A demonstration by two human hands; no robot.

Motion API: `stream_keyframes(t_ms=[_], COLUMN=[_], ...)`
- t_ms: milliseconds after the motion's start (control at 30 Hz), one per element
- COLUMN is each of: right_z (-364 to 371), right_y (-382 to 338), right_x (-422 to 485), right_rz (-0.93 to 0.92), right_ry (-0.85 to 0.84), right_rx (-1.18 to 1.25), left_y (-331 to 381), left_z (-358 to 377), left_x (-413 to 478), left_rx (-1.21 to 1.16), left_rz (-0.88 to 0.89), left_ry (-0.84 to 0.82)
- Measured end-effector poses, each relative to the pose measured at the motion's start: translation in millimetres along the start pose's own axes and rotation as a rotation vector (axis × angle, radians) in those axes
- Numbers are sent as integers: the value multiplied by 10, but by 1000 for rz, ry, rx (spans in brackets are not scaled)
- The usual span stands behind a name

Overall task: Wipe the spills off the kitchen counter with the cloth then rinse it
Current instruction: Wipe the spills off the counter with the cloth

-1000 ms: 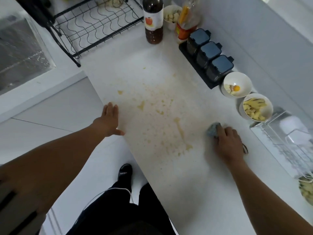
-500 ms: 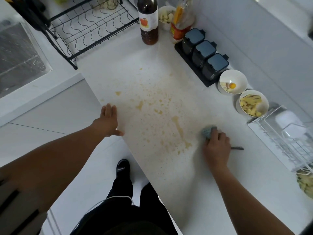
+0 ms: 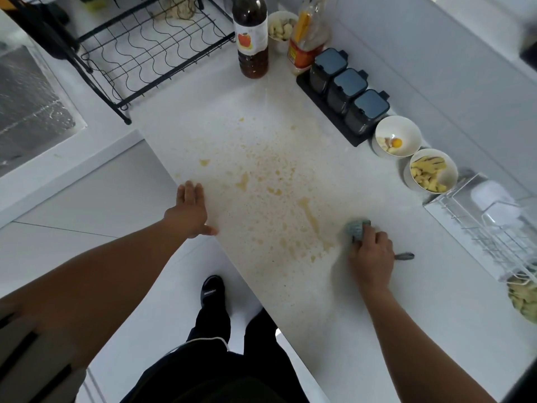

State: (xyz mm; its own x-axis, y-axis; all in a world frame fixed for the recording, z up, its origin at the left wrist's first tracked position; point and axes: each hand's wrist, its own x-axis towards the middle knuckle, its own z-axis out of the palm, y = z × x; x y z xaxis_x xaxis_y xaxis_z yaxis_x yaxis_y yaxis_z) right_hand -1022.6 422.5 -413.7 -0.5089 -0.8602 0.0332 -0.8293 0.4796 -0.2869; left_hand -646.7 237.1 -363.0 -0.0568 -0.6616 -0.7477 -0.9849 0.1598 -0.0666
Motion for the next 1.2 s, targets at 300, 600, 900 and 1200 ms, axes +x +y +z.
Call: stream_keyframes(t_ms=[300, 600, 900, 1200], right_z=[27, 51, 47, 51], right_y=[-159, -251, -274, -319], right_x=[-205, -308, -444, -542], right_rz=[-77, -320, -354, -203], right_ry=[-39, -122, -133, -119], right_rx=[-18, -43, -43, -6], left_y=[-3, 14, 18, 8], left_z=[-8, -33, -56, -45], left_x=[-51, -101, -123, -102], left_rx=[-12, 1, 16, 12], left_rz=[18, 14, 23, 24], left_ry=[25, 16, 5, -1])
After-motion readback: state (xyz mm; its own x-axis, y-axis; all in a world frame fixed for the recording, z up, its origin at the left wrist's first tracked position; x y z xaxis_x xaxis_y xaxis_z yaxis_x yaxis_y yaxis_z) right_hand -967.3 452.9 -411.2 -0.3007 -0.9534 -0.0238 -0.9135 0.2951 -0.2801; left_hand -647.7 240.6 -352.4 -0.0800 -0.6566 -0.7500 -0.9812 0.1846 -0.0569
